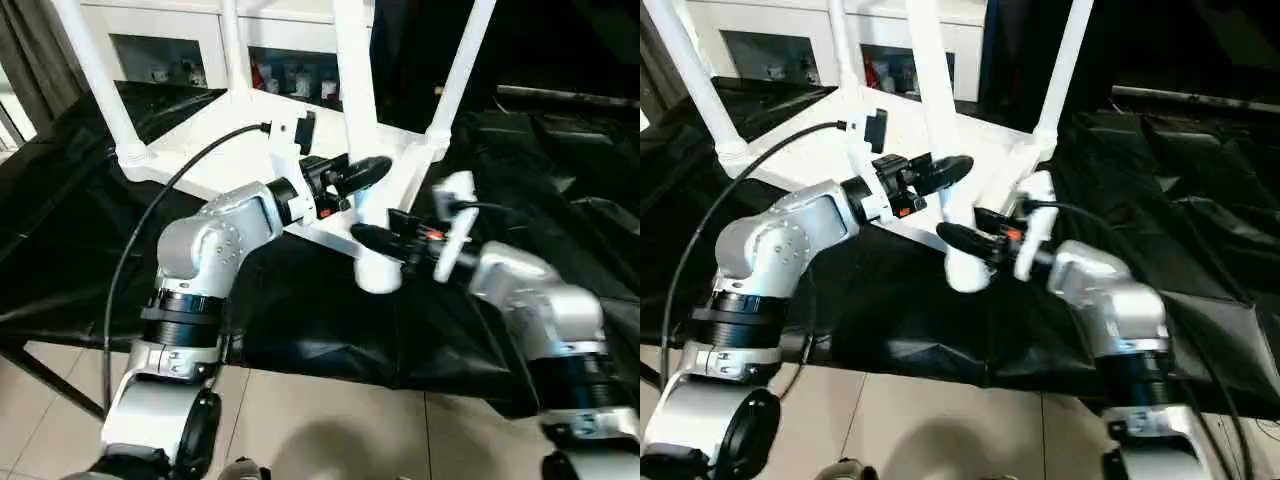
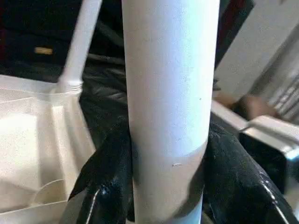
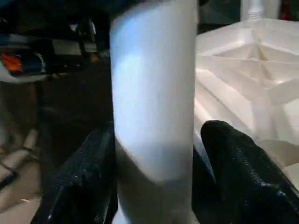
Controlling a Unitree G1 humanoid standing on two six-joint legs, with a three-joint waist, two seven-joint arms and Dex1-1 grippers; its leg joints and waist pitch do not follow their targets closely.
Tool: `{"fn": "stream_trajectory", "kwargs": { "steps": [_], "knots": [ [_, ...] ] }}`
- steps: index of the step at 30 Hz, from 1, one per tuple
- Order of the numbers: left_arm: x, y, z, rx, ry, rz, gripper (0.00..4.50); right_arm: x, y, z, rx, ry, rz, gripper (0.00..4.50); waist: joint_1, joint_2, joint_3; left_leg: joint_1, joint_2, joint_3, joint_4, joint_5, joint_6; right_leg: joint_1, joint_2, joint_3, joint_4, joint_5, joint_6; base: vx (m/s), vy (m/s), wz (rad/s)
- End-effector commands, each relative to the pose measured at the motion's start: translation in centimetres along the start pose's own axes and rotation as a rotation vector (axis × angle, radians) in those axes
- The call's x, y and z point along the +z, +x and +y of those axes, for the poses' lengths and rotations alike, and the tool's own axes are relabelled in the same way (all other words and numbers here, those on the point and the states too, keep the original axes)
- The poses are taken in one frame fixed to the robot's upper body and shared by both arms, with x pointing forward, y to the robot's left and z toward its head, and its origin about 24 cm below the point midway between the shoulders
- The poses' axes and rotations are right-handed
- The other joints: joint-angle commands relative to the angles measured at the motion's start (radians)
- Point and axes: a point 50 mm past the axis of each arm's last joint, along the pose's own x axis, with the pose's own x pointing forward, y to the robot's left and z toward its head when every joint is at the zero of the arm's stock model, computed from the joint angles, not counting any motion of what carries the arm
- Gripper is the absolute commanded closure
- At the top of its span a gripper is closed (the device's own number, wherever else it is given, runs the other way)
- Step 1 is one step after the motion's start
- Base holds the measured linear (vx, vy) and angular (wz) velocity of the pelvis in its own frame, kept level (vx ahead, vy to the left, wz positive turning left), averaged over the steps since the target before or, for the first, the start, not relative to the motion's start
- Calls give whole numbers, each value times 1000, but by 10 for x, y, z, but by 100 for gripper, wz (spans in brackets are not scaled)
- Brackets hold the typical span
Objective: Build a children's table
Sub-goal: Pick table leg
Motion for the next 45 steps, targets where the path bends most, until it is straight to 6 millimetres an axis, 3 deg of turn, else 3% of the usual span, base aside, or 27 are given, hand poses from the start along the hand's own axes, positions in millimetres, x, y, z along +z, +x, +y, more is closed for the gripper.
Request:
{"fn": "stream_trajectory", "kwargs": {
  "steps": [1,7,13,18,19,27,28,37,45],
  "knots": [
    [7,4,-7,-9,64,-4,262,8,5,0,-53,-75,2,151,-2,-18,-85,24,13,-6,-65,-120,9,55,-40,34,-64,-197,-173,0,0,0],
    [6,5,-5,11,120,8,262,5,14,6,-72,-43,31,151,-3,-20,-84,25,13,-7,-68,-140,1,56,-40,35,-65,-200,-167,0,0,0],
    [6,5,-5,11,127,3,262,-1,13,7,-75,6,79,151,-3,-21,-85,25,12,-6,-67,-125,2,58,-39,36,-60,-161,-179,0,0,0],
    [7,5,-4,10,151,7,262,-5,10,9,-55,43,121,151,-2,-21,-86,25,13,-7,-67,-128,-1,58,-40,36,-61,-168,-172,0,0,0],
    [6,5,-4,6,153,11,262,-4,9,9,-48,43,122,151,-1,-17,-85,26,13,-7,-67,-127,-2,58,-40,36,-61,-168,-171,0,0,0],
    [3,5,-5,-9,159,24,262,-2,10,9,-47,46,128,151,-1,-20,-85,25,12,-6,-67,-133,-7,57,-40,36,-62,-177,-174,0,0,0],
    [3,5,-5,-9,160,25,262,-3,10,10,-43,49,131,178,-1,-20,-85,25,13,-6,-67,-134,-7,58,-41,36,-62,-178,-173,0,0,0],
    [4,5,-5,-8,162,23,262,-5,10,10,-35,59,148,254,-1,-21,-86,25,13,-6,-66,-126,-6,58,-40,36,-60,-165,-177,0,0,0],
    [6,5,-3,-2,164,16,262,-7,10,9,-36,61,158,261,-1,-20,-87,25,13,-6,-65,-123,-6,58,-39,36,-59,-154,-180,0,0,0]
  ]
}}
